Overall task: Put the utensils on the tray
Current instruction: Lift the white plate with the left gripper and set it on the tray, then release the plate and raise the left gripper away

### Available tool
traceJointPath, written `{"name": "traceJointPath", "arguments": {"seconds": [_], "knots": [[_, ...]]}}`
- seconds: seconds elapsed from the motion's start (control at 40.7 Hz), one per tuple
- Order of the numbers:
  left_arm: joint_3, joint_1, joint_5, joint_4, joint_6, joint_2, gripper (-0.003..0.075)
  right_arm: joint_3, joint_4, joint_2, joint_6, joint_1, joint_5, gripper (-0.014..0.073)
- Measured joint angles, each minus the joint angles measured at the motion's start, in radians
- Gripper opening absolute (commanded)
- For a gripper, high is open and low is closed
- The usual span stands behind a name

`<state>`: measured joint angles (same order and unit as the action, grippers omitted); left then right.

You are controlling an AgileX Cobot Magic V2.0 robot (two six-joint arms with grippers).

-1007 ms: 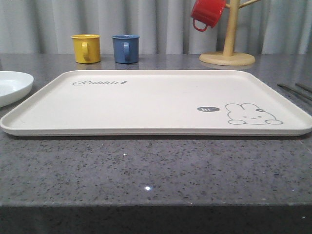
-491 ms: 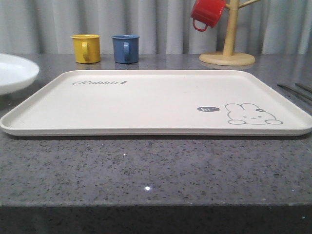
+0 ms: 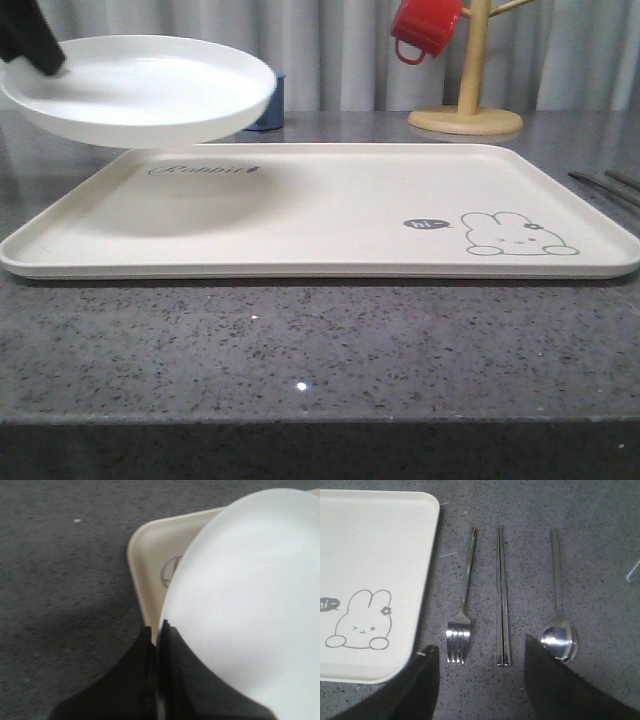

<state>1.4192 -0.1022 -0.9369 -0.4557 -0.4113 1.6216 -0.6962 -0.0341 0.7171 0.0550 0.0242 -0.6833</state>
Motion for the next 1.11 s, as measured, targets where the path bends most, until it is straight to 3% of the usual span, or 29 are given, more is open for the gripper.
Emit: {"name": "traceJointPath", "arguments": {"seconds": [0.172, 0.393, 0.614, 0.712, 0.909, 1.105], "knots": [[0.0, -0.078, 0.006, 0.0, 0.0, 0.075, -0.0018, 0.0, 0.0, 0.0, 0.0, 0.0, 0.0, 0.0413], [0.0, -0.085, 0.017, 0.0, 0.0, 0.165, -0.0003, 0.0, 0.0, 0.0, 0.0, 0.0, 0.0, 0.0413], [0.0, -0.085, 0.028, 0.0, 0.0, 0.195, 0.0312, 0.0, 0.0, 0.0, 0.0, 0.0, 0.0, 0.0413], [0.004, -0.085, 0.028, 0.0, 0.0, 0.193, 0.0413, 0.0, 0.0, 0.0, 0.0, 0.0, 0.0, 0.0413], [0.026, -0.092, 0.028, 0.007, 0.0, 0.093, 0.0423, 0.0, 0.0, 0.0, 0.0, 0.0, 0.0, 0.0413], [0.012, -0.175, 0.015, 0.138, 0.022, -0.119, 0.0422, 0.0, 0.0, 0.0, 0.0, 0.0, 0.0, 0.0413]]}}
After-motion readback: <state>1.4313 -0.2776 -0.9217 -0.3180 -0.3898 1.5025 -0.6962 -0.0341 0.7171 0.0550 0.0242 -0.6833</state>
